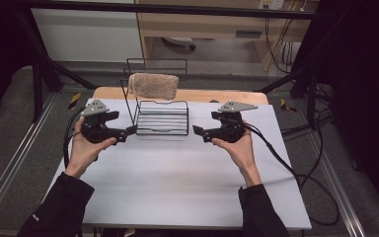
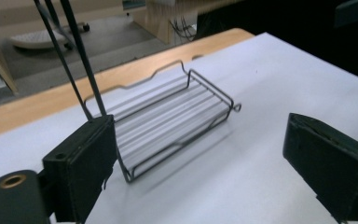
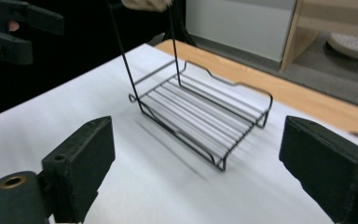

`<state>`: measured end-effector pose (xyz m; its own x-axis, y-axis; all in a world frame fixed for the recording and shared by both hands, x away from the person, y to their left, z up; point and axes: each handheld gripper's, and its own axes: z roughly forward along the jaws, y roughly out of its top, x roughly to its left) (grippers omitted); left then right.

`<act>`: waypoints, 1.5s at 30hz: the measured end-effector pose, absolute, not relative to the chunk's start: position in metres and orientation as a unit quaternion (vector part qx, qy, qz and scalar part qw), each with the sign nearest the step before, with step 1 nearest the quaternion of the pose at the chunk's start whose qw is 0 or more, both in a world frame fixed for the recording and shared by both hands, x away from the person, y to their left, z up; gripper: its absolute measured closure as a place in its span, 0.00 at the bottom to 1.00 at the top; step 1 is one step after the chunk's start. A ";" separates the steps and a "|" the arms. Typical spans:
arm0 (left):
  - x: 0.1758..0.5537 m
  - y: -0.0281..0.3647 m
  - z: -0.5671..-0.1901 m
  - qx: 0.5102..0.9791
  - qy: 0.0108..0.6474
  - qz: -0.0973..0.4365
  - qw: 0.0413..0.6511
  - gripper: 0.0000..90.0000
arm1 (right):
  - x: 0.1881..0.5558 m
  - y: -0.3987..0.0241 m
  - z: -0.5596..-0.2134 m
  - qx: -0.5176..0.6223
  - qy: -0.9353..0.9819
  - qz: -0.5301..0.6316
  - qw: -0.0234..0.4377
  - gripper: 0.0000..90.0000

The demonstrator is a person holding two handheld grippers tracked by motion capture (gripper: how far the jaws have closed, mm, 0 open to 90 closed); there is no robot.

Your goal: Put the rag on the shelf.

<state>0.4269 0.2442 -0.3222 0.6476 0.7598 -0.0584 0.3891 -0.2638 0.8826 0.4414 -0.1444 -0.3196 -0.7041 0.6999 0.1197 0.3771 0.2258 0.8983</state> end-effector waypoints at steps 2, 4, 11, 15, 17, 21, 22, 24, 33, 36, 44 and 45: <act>0.423 0.247 -0.332 0.771 0.377 0.189 0.477 0.10 | 0.438 -0.152 -0.326 0.352 0.767 0.513 0.155 0.09; 0.419 0.251 -0.341 0.770 0.379 0.186 0.478 0.10 | 0.434 -0.159 -0.332 0.355 0.766 0.513 0.153 0.08; 0.405 0.263 -0.370 0.771 0.380 0.178 0.478 0.10 | 0.421 -0.183 -0.353 0.367 0.765 0.509 0.143 0.05; 0.397 0.266 -0.383 0.775 0.379 0.177 0.474 0.10 | 0.415 -0.193 -0.366 0.377 0.766 0.501 0.139 0.03; 0.393 0.267 -0.388 0.779 0.377 0.181 0.468 0.10 | 0.412 -0.198 -0.372 0.379 0.768 0.498 0.136 0.03; 0.387 0.270 -0.399 0.783 0.377 0.180 0.461 0.10 | 0.405 -0.206 -0.384 0.384 0.769 0.494 0.130 0.02; 0.385 0.271 -0.402 0.783 0.378 0.179 0.460 0.10 | 0.404 -0.208 -0.387 0.386 0.770 0.492 0.129 0.02; 0.382 0.273 -0.407 0.784 0.381 0.176 0.457 0.10 | 0.401 -0.212 -0.394 0.392 0.769 0.489 0.124 0.01; 0.372 0.278 -0.424 0.793 0.380 0.176 0.442 0.10 | 0.386 -0.235 -0.419 0.405 0.771 0.478 0.114 0.01; 0.370 0.279 -0.426 0.795 0.378 0.177 0.441 0.10 | 0.381 -0.242 -0.426 0.408 0.771 0.476 0.115 0.01; 0.366 0.281 -0.432 0.801 0.371 0.176 0.435 0.10 | 0.368 -0.261 -0.442 0.414 0.771 0.471 0.111 0.01; 0.365 0.281 -0.433 0.802 0.371 0.175 0.434 0.10 | 0.367 -0.263 -0.444 0.414 0.771 0.472 0.109 0.01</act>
<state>0.3651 0.2807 -0.4333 0.6631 0.7474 -0.0413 0.4428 -0.3472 0.8267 0.3667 -0.2629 -0.4437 -0.6340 0.7408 0.2218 0.5340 0.2120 0.8185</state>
